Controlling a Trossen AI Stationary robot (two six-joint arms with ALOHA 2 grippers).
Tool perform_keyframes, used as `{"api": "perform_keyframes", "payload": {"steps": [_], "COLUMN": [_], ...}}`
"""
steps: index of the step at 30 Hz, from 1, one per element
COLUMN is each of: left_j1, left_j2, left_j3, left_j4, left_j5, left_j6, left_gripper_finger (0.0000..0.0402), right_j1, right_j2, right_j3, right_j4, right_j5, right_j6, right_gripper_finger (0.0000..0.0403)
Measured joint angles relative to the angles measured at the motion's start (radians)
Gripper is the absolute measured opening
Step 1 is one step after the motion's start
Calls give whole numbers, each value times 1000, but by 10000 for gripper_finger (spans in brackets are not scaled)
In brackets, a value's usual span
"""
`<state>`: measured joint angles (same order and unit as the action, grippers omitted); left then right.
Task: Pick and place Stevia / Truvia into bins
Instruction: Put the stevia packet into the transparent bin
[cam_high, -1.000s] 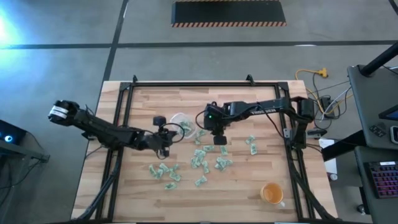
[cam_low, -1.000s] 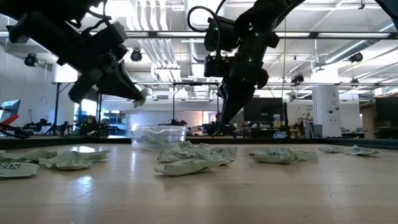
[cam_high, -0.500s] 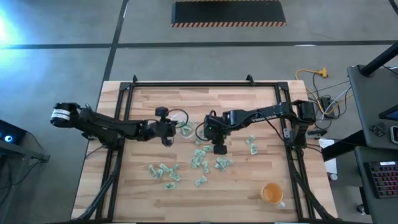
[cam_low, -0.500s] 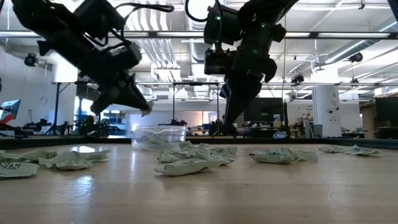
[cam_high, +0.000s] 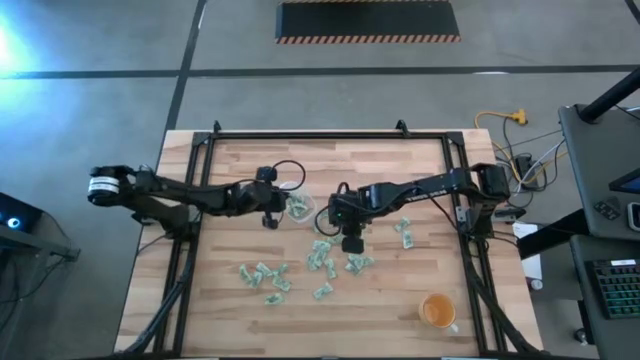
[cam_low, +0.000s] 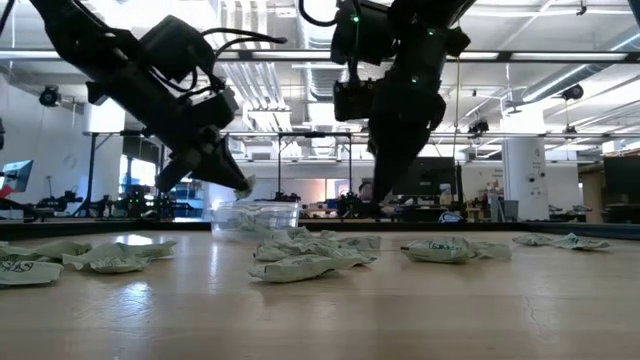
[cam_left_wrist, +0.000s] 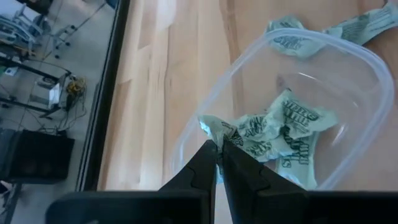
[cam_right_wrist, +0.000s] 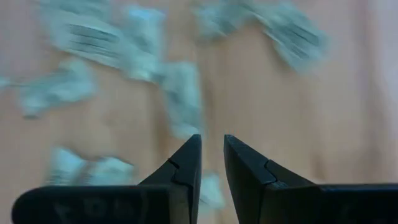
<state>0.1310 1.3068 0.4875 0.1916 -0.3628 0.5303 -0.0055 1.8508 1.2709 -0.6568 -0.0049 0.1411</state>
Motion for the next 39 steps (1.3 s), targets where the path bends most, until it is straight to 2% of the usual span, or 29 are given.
{"api": "perform_keyframes", "payload": {"steps": [4, 8, 15, 19, 23, 30, 39], "left_j1": [0, 1, 1, 1, -2, -26, -70], "left_j2": [27, 54, 82, 59, -1, -159, -363], "left_j3": [0, 3, 10, 11, 11, 9, -4], "left_j4": [36, 44, 95, 84, 23, -112, -234], "left_j5": [3, 32, 32, 13, 1, -1, 22], "left_j6": [4, 31, 54, 53, 42, -25, -92], "left_gripper_finger": [6, 13, 84, 123, 144, 149, 149], "right_j1": [2, 16, 72, 117, 159, 172, 171], "right_j2": [-19, -47, -96, -127, -145, -145, -167], "right_j3": [0, -7, -33, -76, -146, -257, -306], "right_j4": [-118, -210, -307, -337, -334, -331, -331], "right_j5": [146, 250, 345, 350, 351, 303, 266], "right_j6": [116, 236, 402, 543, 639, 710, 881], "right_gripper_finger": [59, 59, 59, 59, 59, 59, 59]}}
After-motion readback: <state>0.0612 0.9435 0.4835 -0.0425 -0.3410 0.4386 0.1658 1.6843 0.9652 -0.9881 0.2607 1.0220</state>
